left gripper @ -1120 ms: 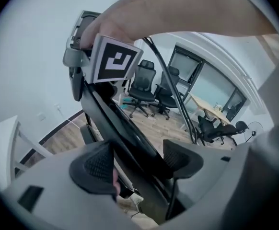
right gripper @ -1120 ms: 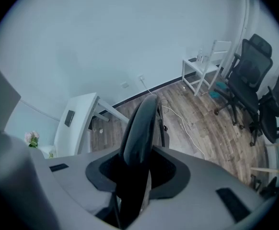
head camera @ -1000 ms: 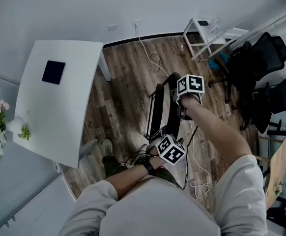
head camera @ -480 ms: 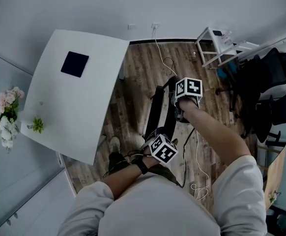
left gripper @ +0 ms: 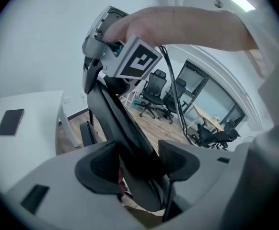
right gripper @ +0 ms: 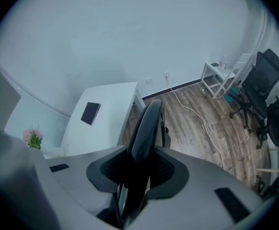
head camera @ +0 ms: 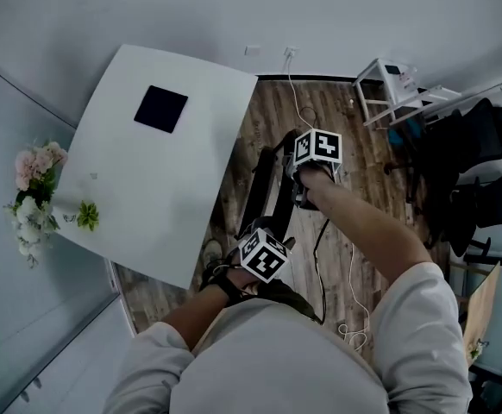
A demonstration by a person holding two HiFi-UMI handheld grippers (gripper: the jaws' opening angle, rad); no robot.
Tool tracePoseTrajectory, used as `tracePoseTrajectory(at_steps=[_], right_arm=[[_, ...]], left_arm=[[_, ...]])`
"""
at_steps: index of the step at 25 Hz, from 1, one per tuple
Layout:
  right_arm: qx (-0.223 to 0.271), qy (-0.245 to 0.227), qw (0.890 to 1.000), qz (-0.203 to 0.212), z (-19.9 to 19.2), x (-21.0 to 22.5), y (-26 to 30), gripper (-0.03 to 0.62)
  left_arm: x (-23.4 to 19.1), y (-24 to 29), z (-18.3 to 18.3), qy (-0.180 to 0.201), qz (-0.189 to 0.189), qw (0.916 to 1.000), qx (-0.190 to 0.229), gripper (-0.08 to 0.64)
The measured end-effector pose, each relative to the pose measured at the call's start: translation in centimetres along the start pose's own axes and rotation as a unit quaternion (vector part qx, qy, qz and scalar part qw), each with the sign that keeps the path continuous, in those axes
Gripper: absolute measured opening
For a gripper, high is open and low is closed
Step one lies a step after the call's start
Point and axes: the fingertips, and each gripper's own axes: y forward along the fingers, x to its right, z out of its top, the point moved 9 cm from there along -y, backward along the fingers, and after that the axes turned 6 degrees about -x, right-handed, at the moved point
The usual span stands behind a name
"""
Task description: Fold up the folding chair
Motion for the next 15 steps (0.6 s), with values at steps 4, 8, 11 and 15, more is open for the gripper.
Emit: tracePoseTrajectory(at_steps=[4, 8, 11, 15], right_arm=[[-0.003, -0.009, 1.000, 0.000, 0.6, -3.9, 1.1, 0.123], [-0.001, -0.018, 1.000, 0.006, 1.4, -7.5, 2.3, 0.127], [-0.003, -0.020, 1.000, 0.006, 2.0, -9.3, 3.2, 0.133], [-0.008, -0.017, 1.000, 0.007, 2.6, -10.9, 3.9, 0.140]], left_arm=[[-2.6, -2.5, -1.5, -0.007, 0.006, 0.9999, 0.007, 0.261], [-5.3, -4.5, -2.6, -0.010, 0.010, 0.9999, 0.007, 0.259], [-7.3, -5.6, -3.3, -0.006, 0.013, 0.9999, 0.002, 0.255], [-9.3, -6.9, -4.0, -0.009, 0.009, 0.9999, 0.006, 0.244]])
